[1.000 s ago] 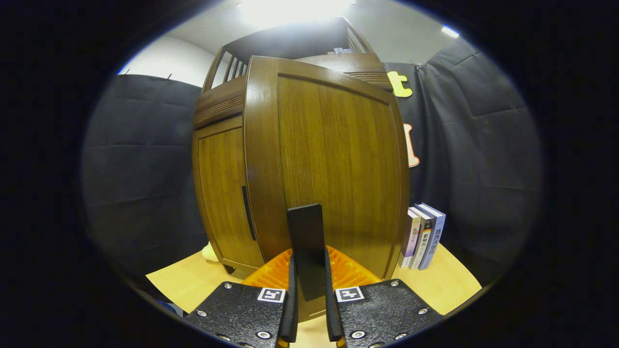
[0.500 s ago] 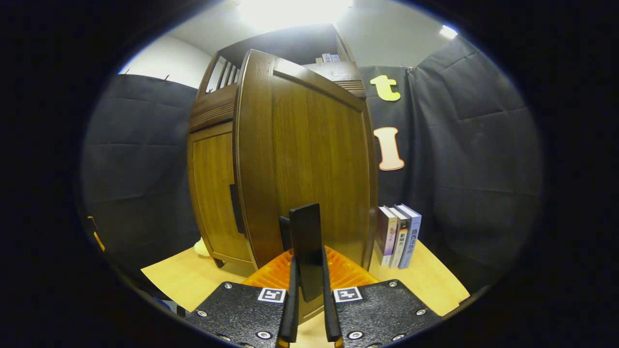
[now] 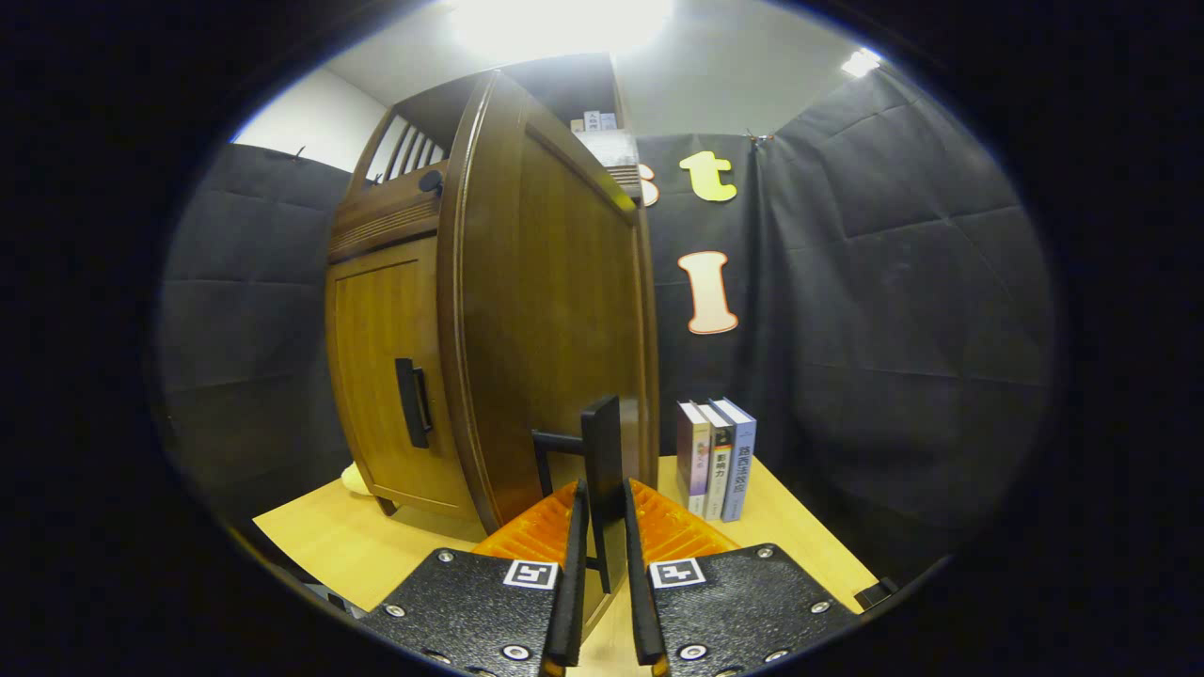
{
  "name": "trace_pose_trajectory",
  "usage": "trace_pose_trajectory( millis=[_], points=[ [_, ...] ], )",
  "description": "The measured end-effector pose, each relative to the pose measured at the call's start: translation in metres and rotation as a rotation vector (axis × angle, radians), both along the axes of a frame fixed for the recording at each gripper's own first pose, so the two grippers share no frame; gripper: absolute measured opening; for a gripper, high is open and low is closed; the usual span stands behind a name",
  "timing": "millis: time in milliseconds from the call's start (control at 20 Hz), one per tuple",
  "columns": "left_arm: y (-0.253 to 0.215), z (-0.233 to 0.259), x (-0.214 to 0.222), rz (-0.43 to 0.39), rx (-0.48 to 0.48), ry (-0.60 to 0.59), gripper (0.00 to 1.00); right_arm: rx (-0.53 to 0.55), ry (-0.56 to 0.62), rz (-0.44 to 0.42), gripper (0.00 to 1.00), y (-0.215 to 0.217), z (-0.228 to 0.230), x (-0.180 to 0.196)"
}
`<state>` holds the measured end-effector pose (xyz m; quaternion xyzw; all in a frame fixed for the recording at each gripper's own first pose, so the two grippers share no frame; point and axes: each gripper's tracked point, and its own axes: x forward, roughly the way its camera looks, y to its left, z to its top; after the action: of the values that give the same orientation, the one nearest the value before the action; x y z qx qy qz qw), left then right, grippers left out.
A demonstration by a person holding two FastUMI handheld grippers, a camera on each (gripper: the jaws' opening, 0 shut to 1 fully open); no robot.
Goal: Open the right door of the double-door shoe cabinet with the right hand, and open the left door with the left hand.
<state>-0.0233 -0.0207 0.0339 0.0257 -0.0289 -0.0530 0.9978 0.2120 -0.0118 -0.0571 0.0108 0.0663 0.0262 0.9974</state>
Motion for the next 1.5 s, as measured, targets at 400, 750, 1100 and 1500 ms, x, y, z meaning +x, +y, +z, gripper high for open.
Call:
trace_pose_trajectory(
  millis=[400, 750, 1100, 1500],
  points=[
    [-0.001, 0.001, 0.0, 0.0, 0.012, 0.006, 1.0, -0.034, -0.012, -0.081, 0.25, -0.037, -0.005, -0.012],
    [-0.002, -0.002, 0.003, -0.018, 0.002, 0.01, 1.0, -0.089, -0.096, -0.175, 0.76, -0.069, 0.01, -0.042],
    [-0.007, 0.004, 0.023, -0.047, -0.005, -0.024, 0.9, -0.019, -0.147, -0.172, 0.94, -0.057, 0.027, -0.061],
    [-0.015, 0.005, 0.051, -0.084, -0.044, -0.035, 1.0, -0.051, -0.145, -0.211, 0.94, -0.052, 0.029, -0.064]
  ],
)
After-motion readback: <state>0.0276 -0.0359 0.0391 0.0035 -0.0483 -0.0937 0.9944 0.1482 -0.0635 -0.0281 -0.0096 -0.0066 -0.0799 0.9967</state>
